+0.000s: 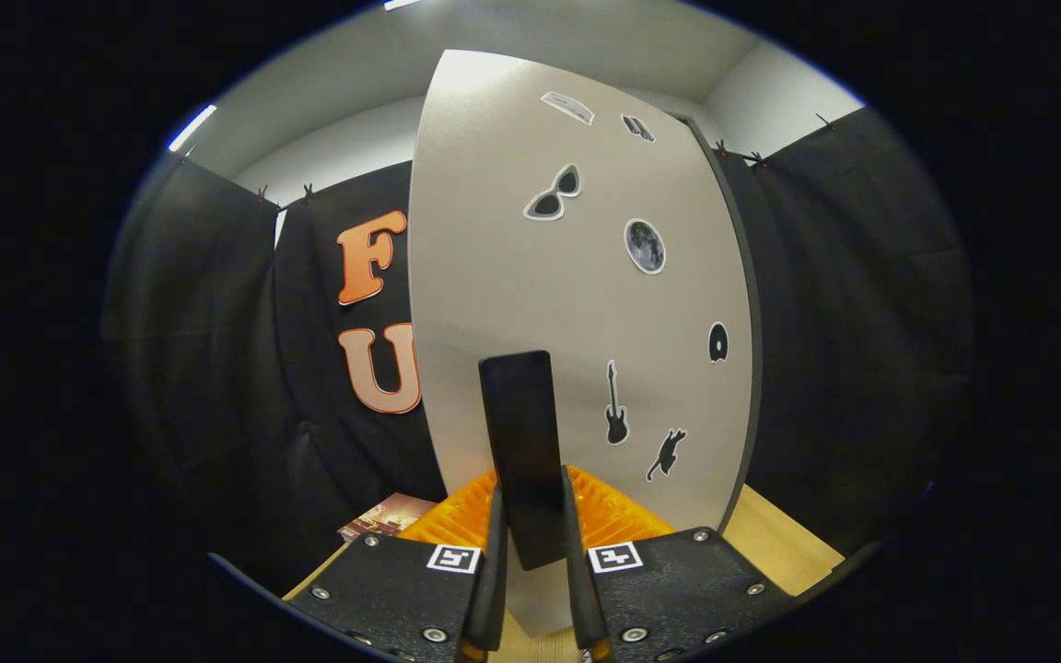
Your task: Open the shoe cabinet door, grab the shoes and put them into the shoe cabinet, then close the shoe cabinet door.
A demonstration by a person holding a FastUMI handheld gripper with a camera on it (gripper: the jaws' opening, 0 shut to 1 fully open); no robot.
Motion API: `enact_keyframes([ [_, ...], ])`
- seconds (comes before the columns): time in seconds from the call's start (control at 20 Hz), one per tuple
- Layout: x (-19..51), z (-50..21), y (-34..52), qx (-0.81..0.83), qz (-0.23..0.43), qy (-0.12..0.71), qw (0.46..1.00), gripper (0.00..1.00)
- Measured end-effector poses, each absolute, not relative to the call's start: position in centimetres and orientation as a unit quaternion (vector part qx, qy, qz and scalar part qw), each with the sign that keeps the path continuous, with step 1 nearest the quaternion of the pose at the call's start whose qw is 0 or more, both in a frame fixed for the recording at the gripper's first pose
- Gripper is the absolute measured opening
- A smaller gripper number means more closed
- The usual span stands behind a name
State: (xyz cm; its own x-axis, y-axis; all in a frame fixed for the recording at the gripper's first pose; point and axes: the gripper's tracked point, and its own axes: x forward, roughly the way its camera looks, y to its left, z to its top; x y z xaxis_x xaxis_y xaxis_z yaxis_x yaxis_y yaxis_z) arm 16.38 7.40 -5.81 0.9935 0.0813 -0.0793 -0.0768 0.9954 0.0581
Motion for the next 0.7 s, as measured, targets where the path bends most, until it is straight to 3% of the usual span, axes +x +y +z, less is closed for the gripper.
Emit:
enact_keyframes([
  [0.7, 11.0, -5.7, 0.7, 0.043, 0.025, 0.040, 0.998, 0.28],
])
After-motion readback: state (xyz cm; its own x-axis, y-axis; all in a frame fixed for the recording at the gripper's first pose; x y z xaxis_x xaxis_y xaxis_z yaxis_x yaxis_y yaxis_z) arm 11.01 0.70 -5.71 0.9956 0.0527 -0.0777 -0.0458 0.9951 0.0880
